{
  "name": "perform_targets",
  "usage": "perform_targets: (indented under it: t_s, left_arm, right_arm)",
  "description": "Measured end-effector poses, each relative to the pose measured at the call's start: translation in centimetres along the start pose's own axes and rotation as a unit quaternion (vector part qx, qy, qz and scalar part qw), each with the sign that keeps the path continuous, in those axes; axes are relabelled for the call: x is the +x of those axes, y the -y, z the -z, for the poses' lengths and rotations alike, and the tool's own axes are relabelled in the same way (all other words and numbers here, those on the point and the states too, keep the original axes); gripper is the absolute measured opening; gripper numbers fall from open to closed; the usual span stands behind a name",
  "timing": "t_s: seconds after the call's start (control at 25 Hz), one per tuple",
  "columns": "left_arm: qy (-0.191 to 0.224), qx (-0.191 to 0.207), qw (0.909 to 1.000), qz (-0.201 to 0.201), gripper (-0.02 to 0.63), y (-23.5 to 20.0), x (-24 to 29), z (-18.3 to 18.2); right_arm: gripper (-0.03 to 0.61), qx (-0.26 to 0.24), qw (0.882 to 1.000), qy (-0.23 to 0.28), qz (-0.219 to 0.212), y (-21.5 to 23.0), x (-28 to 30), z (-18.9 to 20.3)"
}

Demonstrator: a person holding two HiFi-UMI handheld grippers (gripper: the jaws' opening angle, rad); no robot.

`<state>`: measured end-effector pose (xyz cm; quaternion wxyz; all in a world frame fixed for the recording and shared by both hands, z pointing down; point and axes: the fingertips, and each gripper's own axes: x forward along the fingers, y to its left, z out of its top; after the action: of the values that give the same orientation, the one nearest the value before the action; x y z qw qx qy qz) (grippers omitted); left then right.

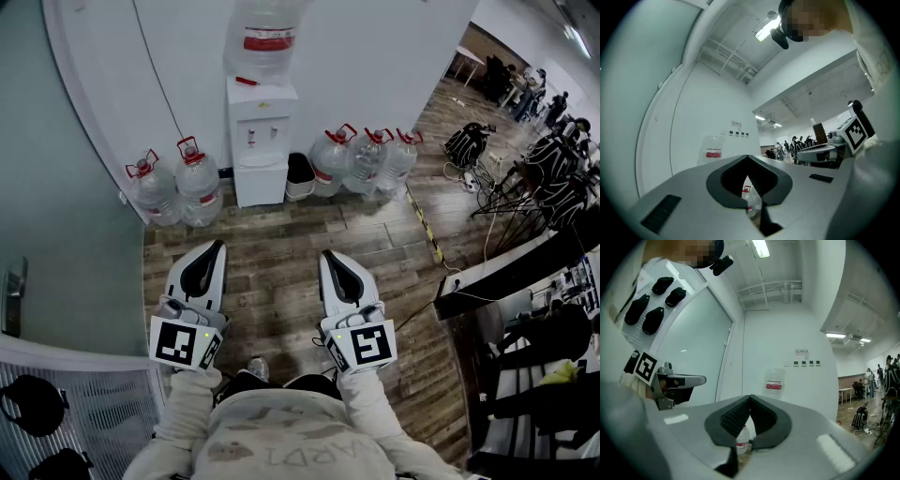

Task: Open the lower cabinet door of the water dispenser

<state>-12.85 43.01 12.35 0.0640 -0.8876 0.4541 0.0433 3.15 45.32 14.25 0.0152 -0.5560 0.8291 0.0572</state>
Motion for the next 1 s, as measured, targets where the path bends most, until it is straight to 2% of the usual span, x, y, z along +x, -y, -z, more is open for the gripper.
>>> perform_targets:
  t_s: [0.6,1.0]
  left_arm:
    - [-0.001,0.002,0.9999,0.017,0.000,-4.0,1.6,0.9]
    - [0.006,-0.002,0.9997,0.024,0.000,-6.5,3.1,1.6]
  right_arm:
    - [0.009,0.015,1.000,0.006,0.002,-1.3,4.1,0.7]
    - [0.009,0.004,1.000,0.007,0.006,-1.4,6.8,1.2]
